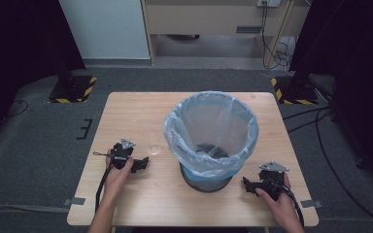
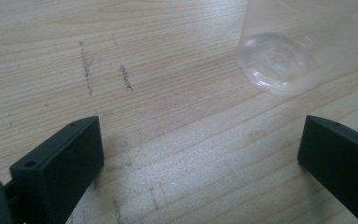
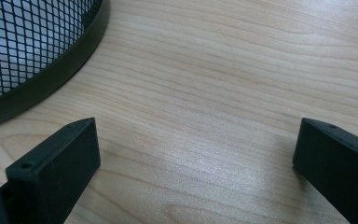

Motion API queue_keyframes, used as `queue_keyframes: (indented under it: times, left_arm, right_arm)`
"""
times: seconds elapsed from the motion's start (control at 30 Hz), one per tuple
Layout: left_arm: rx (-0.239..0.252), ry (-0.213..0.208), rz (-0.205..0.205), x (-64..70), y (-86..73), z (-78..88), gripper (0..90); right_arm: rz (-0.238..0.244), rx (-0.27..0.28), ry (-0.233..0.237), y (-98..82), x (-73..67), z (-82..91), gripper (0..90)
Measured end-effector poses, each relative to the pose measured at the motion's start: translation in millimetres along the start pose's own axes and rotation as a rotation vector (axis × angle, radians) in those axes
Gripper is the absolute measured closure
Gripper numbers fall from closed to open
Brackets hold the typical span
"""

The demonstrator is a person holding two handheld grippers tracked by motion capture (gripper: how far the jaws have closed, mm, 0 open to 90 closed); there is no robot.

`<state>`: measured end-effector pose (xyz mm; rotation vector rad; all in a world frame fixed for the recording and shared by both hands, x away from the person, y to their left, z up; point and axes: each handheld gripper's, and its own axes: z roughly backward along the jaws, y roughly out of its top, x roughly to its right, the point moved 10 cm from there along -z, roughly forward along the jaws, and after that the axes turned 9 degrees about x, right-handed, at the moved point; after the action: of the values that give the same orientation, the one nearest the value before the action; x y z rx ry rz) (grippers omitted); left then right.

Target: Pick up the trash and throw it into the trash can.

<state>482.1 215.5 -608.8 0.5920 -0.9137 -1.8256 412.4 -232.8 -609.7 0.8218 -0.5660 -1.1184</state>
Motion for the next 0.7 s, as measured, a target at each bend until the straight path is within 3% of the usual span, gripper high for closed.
queue_keyframes:
  times: [0.1,0.2,0.23,0.5,0.6,0.7]
  left_arm:
    - [0.003,-0.021,-0.01,2.9,0.2,0.1,0.0]
    - [0.036,-0.084,-0.008,11.8,5.8,2.9,2.1]
    - [0.041,-0.075,-0.029,12.0,8.0,4.1,1.5]
    - [0.086,-0.083,-0.062,16.2,14.7,9.0,2.8]
    - [0.111,-0.109,-0.036,16.9,20.3,13.6,1.6]
    - [0.128,-0.095,-0.051,13.7,22.6,15.3,2.2]
  right_arm:
    - [-0.001,0.0,-0.002,0.0,0.0,0.1,0.5]
    - [-0.002,0.0,-0.002,0.0,-0.1,0.1,0.5]
    - [-0.002,0.0,-0.002,0.0,-0.1,0.1,0.5]
    - [-0.002,0.0,-0.002,0.0,0.0,0.1,0.5]
    - [-0.002,0.0,-0.002,0.0,0.0,0.0,0.5]
    - [-0.002,0.0,-0.003,0.0,0.0,0.1,0.5]
